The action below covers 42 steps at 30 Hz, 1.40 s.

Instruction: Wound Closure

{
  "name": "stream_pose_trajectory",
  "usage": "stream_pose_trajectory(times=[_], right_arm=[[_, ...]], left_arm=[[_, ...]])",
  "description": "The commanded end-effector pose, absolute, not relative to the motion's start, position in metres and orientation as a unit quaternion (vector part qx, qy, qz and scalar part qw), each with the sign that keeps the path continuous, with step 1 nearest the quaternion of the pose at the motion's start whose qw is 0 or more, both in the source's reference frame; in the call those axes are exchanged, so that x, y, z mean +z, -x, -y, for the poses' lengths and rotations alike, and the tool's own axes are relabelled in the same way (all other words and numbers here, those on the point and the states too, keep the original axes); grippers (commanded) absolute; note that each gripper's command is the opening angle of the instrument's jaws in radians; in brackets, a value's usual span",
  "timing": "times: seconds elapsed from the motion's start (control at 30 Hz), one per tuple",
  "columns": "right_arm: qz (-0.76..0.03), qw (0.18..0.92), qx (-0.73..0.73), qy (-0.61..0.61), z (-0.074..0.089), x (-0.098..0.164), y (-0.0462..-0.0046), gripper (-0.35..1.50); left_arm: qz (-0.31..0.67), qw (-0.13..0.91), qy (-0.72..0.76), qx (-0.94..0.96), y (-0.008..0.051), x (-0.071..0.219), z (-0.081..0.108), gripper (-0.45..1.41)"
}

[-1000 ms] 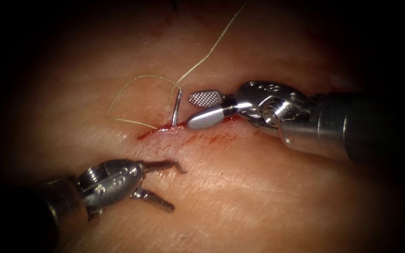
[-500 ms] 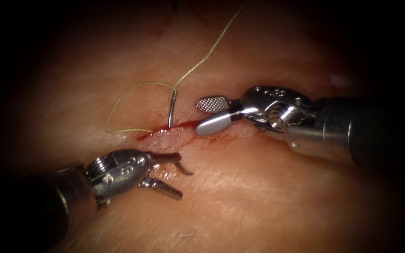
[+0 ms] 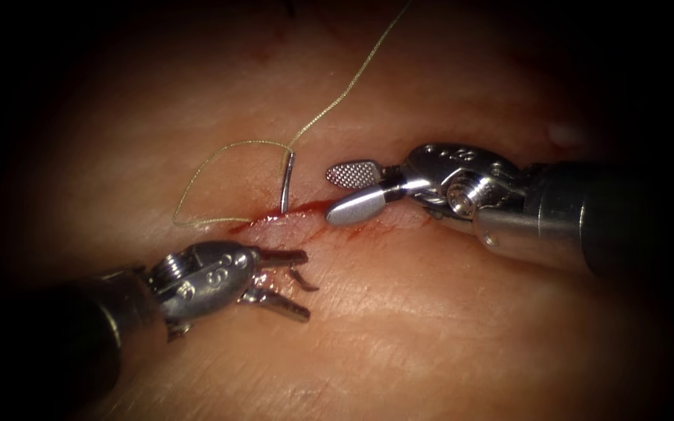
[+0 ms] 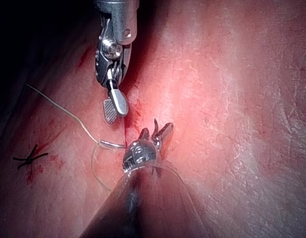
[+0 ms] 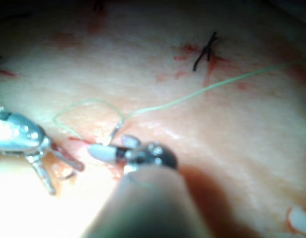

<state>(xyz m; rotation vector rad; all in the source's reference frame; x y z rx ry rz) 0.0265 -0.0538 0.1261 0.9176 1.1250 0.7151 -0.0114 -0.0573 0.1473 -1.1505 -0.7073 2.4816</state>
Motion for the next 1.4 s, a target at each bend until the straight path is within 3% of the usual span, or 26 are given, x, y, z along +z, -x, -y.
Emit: stream_pose_trajectory(times=[0.03, 0.27, 0.37, 0.5, 0.57, 0.6, 0.83, 1.07, 1.4], right_arm=[[-0.504, 0.69, 0.318, -0.41, 0.0536, 0.1266, -0.0272, 1.16], [-0.505, 0.691, 0.317, -0.409, 0.0539, 0.1269, -0.0273, 1.14], [-0.505, 0.691, 0.317, -0.409, 0.0539, 0.1269, -0.0273, 1.13], [-0.505, 0.691, 0.317, -0.409, 0.0539, 0.1269, -0.0273, 1.13], [-0.505, 0.691, 0.317, -0.409, 0.0539, 0.1269, -0.0273, 1.13], [-0.505, 0.691, 0.317, -0.409, 0.0539, 0.1269, -0.0273, 1.13], [-0.503, 0.692, 0.317, -0.409, 0.0538, 0.1268, -0.0272, 1.13], [-0.505, 0.689, 0.317, -0.411, 0.0535, 0.1266, -0.027, 1.09], [-0.504, 0.684, 0.322, -0.418, 0.0535, 0.1264, -0.0269, 1.08]], left_arm=[[0.248, 0.156, 0.403, 0.867, 0.012, 0.1481, 0.0572, 0.54], [0.244, 0.15, 0.414, 0.864, 0.0126, 0.1486, 0.0571, 0.51], [0.225, 0.135, 0.425, 0.866, 0.0123, 0.1488, 0.0568, 0.29], [0.173, 0.103, 0.452, 0.869, 0.0118, 0.149, 0.0569, -0.1], [0.148, 0.08, 0.463, 0.87, 0.0117, 0.1493, 0.0574, -0.4], [0.14, 0.076, 0.465, 0.871, 0.0117, 0.1494, 0.0577, -0.45], [0.125, 0.06, 0.471, 0.871, 0.0116, 0.1498, 0.0592, -0.45], [0.226, 0.199, 0.467, 0.831, 0.0112, 0.148, 0.058, -0.45], [0.318, 0.271, 0.514, 0.75, 0.0122, 0.1441, 0.0572, -0.45]])
